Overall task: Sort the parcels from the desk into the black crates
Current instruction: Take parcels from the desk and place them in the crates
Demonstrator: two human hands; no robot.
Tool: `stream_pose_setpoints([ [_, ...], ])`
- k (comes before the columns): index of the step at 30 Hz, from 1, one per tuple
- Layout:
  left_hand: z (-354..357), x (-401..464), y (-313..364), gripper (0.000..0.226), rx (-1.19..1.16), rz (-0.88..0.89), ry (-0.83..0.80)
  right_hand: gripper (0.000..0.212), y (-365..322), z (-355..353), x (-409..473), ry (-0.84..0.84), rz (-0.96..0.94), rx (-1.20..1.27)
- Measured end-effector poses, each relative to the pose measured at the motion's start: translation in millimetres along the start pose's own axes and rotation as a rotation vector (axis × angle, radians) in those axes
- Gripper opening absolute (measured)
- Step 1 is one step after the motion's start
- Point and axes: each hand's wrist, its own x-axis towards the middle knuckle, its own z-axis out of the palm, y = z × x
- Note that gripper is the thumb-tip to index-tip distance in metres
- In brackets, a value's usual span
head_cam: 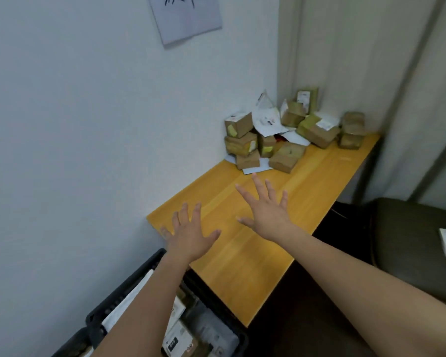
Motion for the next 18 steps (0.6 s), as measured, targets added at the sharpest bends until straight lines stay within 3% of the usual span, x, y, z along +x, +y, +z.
stream_pose_setpoints([
  [7, -6.2, 60.2, 132.5, 0.084, -0.055, 0.075, 0.024, 0.067, 129.7, -42.9, 20.7, 0.054, 0.099, -0.003],
  [18, 18.7, 145.0, 344.3, 0.079, -0.120, 0.239, -0.032, 0.066, 351.0, -117.7, 54.1, 0.039, 0.311, -0.018],
])
